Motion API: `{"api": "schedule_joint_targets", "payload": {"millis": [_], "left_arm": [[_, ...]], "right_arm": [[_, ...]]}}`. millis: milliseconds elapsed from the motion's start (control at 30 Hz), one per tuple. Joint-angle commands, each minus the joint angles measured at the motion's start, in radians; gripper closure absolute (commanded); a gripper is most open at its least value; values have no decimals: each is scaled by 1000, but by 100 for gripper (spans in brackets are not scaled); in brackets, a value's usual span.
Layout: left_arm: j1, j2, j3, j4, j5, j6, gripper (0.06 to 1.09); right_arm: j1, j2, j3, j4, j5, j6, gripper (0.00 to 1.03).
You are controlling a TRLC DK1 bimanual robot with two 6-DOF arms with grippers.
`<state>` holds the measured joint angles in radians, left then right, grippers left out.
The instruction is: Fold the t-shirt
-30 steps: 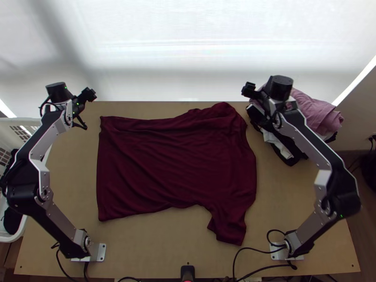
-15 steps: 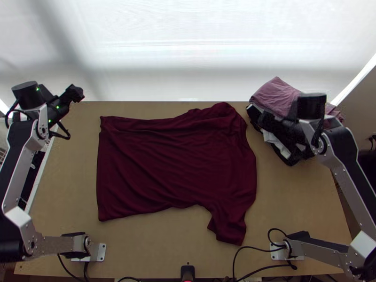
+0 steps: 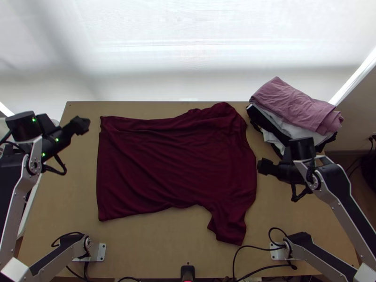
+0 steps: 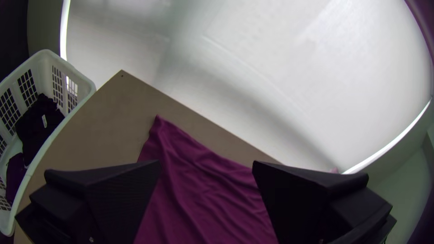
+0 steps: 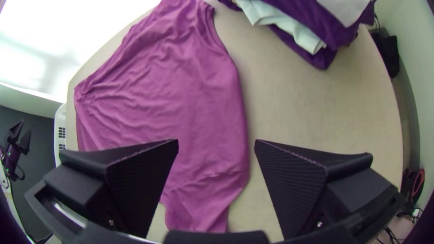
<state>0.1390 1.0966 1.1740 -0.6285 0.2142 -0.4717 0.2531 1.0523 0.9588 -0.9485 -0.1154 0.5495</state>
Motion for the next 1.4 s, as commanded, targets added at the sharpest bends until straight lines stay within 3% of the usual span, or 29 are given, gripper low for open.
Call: {"api": "schedule_joint_targets", "payload": {"millis": [0, 400, 533, 1033, 1133, 1367], "left_arm": [[5, -32, -82, -73, -1, 58, 10], [13, -118, -182, -137, -3, 93, 10], [14, -119, -177, -137, -3, 93, 10], [28, -118, -160, -154, -4, 119, 10], [36, -115, -154, -155, -3, 123, 10], [39, -113, -151, -158, -4, 125, 10]], "right_arm": [[6, -23, -92, -16, -61, 3, 27], [15, 8, -285, 33, -86, -28, 27], [20, 18, -307, 105, -86, -37, 48], [40, 169, -354, 160, -86, -105, 48], [43, 178, -358, 177, -86, -117, 58], [46, 184, -356, 203, -86, -120, 59]]}}
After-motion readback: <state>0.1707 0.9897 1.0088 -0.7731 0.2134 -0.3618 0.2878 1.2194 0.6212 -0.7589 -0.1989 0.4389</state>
